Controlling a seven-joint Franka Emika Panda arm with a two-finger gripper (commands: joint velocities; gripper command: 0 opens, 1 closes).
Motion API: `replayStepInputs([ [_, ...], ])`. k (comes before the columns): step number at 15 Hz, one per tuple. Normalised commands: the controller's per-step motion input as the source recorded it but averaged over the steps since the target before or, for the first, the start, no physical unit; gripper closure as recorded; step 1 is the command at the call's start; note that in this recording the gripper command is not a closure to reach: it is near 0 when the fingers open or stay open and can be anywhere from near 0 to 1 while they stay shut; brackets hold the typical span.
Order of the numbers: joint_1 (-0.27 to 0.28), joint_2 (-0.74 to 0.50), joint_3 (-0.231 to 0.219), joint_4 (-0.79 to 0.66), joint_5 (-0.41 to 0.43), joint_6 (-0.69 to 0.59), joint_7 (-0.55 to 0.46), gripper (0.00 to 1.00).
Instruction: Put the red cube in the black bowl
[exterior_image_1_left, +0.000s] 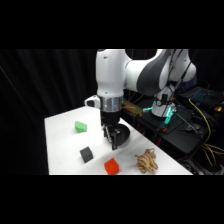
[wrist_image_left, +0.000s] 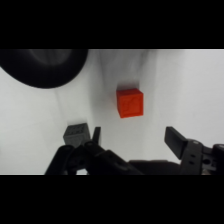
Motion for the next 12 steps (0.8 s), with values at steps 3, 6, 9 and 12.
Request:
replayStepInputs([
  [3,0.15,0.31,-0.008,0.27,-0.129,0.11,0.13,0.0],
  [6,0.165,0.32,-0.084,0.24,-0.226,0.12,0.15,0.0],
  [9,0.172,0.27,-0.145,0.18,-0.226,0.18,0.15,0.0],
  [12,0.195,0.22,-0.201,0.17,-0.224,0.19,0.19,0.0],
])
